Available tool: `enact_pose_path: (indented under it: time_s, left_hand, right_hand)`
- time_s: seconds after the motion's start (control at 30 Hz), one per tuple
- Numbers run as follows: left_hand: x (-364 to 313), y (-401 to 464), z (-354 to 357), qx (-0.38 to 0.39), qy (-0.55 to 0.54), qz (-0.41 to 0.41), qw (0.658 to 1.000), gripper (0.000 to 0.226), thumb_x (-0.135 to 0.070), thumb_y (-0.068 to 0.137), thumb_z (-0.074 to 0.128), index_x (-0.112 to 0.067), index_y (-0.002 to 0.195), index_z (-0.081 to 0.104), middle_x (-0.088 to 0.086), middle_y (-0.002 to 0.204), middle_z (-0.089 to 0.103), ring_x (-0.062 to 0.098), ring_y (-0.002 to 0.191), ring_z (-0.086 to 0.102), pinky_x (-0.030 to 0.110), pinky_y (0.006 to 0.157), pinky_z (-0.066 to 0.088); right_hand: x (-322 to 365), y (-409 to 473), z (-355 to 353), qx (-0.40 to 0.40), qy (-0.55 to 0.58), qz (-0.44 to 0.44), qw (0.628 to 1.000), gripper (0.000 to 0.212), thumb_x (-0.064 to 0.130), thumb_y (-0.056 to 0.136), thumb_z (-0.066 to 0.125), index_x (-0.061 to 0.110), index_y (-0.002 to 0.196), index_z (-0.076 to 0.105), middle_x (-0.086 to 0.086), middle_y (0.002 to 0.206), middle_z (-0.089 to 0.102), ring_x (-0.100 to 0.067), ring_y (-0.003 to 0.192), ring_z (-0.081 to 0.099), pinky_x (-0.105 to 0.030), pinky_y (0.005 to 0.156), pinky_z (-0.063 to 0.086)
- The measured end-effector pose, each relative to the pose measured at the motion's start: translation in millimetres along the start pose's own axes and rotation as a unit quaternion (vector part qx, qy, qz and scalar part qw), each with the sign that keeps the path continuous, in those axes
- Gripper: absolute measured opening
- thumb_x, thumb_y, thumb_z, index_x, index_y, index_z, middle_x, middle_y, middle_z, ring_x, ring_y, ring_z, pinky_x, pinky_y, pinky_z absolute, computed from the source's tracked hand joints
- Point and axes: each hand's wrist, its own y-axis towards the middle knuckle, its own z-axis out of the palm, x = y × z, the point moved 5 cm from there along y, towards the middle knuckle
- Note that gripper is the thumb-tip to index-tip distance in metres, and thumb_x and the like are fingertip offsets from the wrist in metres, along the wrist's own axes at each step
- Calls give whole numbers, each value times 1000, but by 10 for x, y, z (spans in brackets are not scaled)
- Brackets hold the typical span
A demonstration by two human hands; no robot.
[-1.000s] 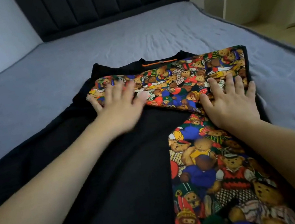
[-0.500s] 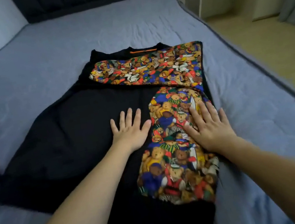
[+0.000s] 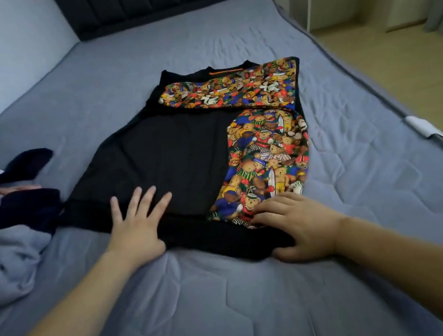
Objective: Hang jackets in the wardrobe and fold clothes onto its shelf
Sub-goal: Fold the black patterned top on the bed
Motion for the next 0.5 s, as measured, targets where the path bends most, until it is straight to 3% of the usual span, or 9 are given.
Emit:
enact_pose_path:
  time_s: [0.07,0.1,0.13,0.2,0.23,0.37,0.43,0.5]
  left_hand:
    - [-70,106,-112,-5,49,-3,999,78,-22,82,55,-29,152,20,5,151,30,28,138,30,49,114,19]
    - [-127,121,-192,-21,53,3,998,60,-13,85,51,-22,143,37,6,134,45,27,122,46,42,101,38]
    - [-179,104,-288,-40,48,6,998,44,-6,86,47,-17,129,49,5,117,51,26,108,53,37,84,46]
    - [-331,22,-537,-68,47,26,996,29,-2,87,43,-15,109,55,3,102,55,24,95,55,34,66,45]
    - [-440,-57,-676,-76,52,45,995,26,-4,87,42,-17,104,56,2,99,57,23,93,57,34,63,43]
    - [-1166,-593,-913,-146,12,184,972,18,-24,76,51,-22,93,58,1,90,65,27,82,64,31,56,39]
    - [-1477,-916,-797,-133,-10,242,961,41,-35,70,57,-21,109,53,2,95,61,26,84,61,33,59,43]
    - [-1445,-1053,-560,-74,7,217,973,70,-36,71,58,-20,135,36,3,117,51,27,102,53,41,80,46]
  right_hand:
    - [63,87,-78,7,-11,48,999,56,46,81,53,26,133,48,5,138,47,-18,127,44,-31,109,32]
    - [105,135,-138,8,-18,67,998,45,37,82,54,23,125,53,3,128,54,-21,119,51,-33,100,41]
    - [136,176,-199,16,-34,89,995,36,29,82,53,21,117,57,2,119,59,-24,111,56,-34,88,47]
    - [57,219,-337,54,-85,147,984,26,21,83,53,20,108,60,0,109,64,-25,100,62,-33,70,47]
    - [-38,187,-426,91,-106,182,973,26,22,84,54,20,110,60,-1,110,64,-25,100,62,-33,68,46]
    - [-535,-330,-702,248,-186,277,909,48,28,85,51,21,132,52,-3,133,56,-27,122,53,-38,94,46]
    - [-681,-677,-652,346,-210,323,856,58,28,81,55,23,138,45,-4,137,49,-30,124,49,-40,95,46]
    - [-623,-891,-501,445,-171,355,804,58,32,72,65,21,127,51,-7,132,49,-31,119,50,-41,96,45]
